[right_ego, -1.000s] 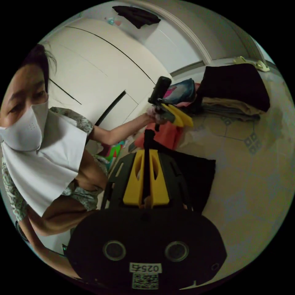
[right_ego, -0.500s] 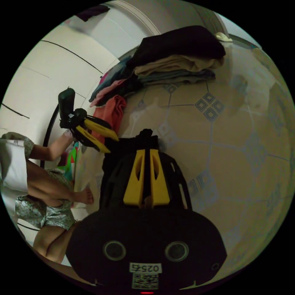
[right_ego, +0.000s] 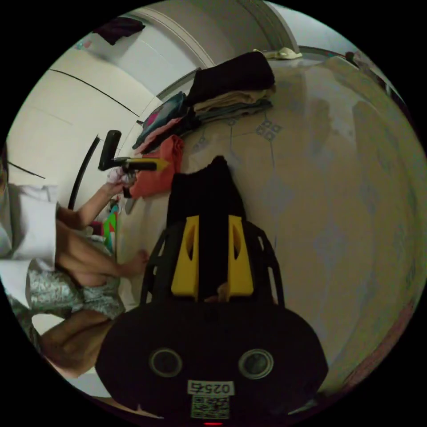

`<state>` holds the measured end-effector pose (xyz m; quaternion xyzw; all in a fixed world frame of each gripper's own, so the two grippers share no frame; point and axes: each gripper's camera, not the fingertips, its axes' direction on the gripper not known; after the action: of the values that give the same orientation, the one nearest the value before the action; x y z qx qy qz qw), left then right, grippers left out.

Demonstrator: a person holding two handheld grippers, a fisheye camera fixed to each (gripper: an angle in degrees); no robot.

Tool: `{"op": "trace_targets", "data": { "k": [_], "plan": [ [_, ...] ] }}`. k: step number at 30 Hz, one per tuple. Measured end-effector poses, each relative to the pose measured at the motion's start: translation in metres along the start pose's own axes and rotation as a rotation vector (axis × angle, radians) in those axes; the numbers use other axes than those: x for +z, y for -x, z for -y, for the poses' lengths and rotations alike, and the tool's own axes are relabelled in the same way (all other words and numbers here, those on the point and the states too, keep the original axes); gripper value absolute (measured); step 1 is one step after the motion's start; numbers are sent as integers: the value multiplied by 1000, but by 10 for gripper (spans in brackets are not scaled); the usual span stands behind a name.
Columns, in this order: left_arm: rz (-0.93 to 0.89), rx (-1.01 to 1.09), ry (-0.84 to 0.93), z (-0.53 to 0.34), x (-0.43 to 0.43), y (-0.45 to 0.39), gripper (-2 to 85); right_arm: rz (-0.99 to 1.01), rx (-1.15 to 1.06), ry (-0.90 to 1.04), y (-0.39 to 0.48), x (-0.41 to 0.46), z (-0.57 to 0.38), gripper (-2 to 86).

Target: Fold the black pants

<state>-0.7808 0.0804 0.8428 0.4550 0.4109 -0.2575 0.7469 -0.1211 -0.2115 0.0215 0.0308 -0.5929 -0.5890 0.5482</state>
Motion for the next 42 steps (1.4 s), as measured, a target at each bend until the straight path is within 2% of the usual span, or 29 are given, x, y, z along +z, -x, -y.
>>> {"op": "trace_targets", "data": {
  "k": [3,6,8,9,11,14,17,20,24,27,31,34,36,40,42],
  "plan": [
    [20,-132,8,-29,6,3,78,28,237,-58,18,-70,-125,132],
    [-49,-226,55,-44,35,10,79,45,609,-303,39,-127,-287,141],
    [-52,-286,60,-45,54,11,81,92,965,-609,71,-149,-436,154],
    [-35,-306,57,-44,57,12,82,92,1042,-692,84,-151,-473,158],
    [-6,-388,66,-43,73,15,88,70,1365,-962,142,-142,-607,165],
    [5,-442,70,-42,86,16,92,56,1595,-1181,207,-124,-717,178],
    [67,-443,81,-43,97,8,95,30,1709,-1287,241,-119,-774,180],
    [64,-390,103,-44,116,0,93,34,1650,-1402,255,-132,-801,166],
    [105,-353,123,-39,136,-5,93,29,1575,-1463,256,-163,-818,158],
    [167,-316,122,-40,153,-9,85,25,1583,-1422,259,-191,-824,130],
    [173,-275,87,-47,174,-4,36,-11,1655,-1272,276,-219,-833,11],
    [203,-184,54,-40,184,-16,12,117,1517,-1421,288,-255,-832,-3],
    [226,-91,42,-27,186,-37,6,130,1427,-1444,296,-294,-819,-5],
    [95,101,-38,-1,158,-99,4,-35,1129,-1394,350,-413,-775,-6],
    [45,152,-58,2,141,-115,4,-102,1064,-1380,380,-449,-766,-6]
  ]
}}
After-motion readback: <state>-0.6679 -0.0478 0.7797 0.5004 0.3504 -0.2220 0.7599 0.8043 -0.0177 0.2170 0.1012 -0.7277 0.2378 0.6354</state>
